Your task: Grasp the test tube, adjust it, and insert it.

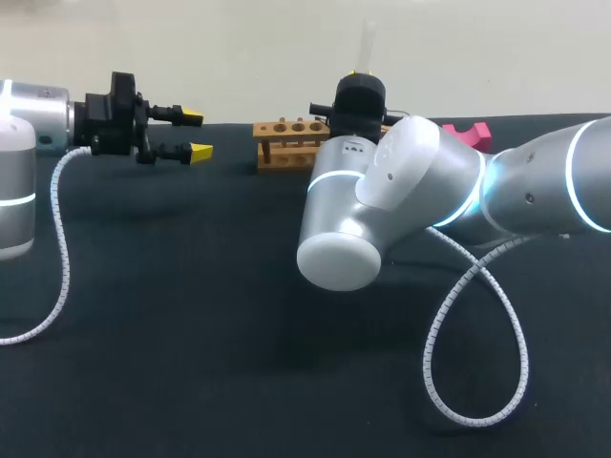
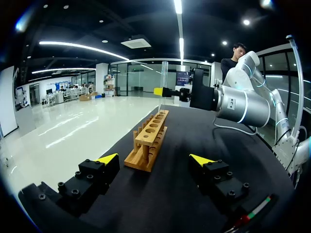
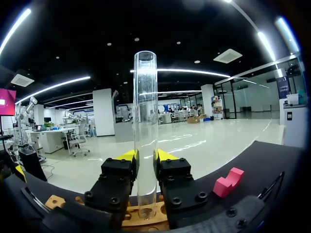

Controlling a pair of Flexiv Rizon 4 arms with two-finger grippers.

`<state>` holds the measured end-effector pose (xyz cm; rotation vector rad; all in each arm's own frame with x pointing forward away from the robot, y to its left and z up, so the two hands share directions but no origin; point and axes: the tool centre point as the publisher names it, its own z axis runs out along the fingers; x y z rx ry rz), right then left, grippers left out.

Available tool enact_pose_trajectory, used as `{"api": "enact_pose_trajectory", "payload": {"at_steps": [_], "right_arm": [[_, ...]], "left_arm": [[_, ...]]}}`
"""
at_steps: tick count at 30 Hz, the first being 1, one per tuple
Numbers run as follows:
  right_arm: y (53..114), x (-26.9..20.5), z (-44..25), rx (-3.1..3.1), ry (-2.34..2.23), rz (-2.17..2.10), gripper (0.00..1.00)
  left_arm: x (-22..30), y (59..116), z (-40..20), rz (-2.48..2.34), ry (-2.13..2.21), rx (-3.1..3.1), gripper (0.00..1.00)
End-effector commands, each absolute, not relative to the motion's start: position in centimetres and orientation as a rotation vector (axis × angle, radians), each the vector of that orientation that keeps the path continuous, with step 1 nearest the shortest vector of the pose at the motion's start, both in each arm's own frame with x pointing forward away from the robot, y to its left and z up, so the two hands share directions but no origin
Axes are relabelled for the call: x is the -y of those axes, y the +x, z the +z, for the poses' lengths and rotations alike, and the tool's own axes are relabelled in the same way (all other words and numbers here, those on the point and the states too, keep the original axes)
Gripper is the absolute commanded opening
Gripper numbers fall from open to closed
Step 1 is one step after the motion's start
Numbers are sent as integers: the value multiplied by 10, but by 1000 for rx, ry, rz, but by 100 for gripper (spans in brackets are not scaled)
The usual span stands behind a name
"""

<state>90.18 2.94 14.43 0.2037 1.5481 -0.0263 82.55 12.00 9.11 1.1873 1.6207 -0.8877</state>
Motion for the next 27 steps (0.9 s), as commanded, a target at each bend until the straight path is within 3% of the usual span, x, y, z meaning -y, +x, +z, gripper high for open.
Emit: {"api": "enact_pose_trajectory", "payload": {"at_steps": [1,27], "right_arm": [[903,-29,141,-1548,204,-21,0],[906,-37,120,-1551,181,-7,0]], "left_arm": [[-121,824,90,-883,1184,-1615,100],[-121,824,90,-883,1184,-1615,100]]}}
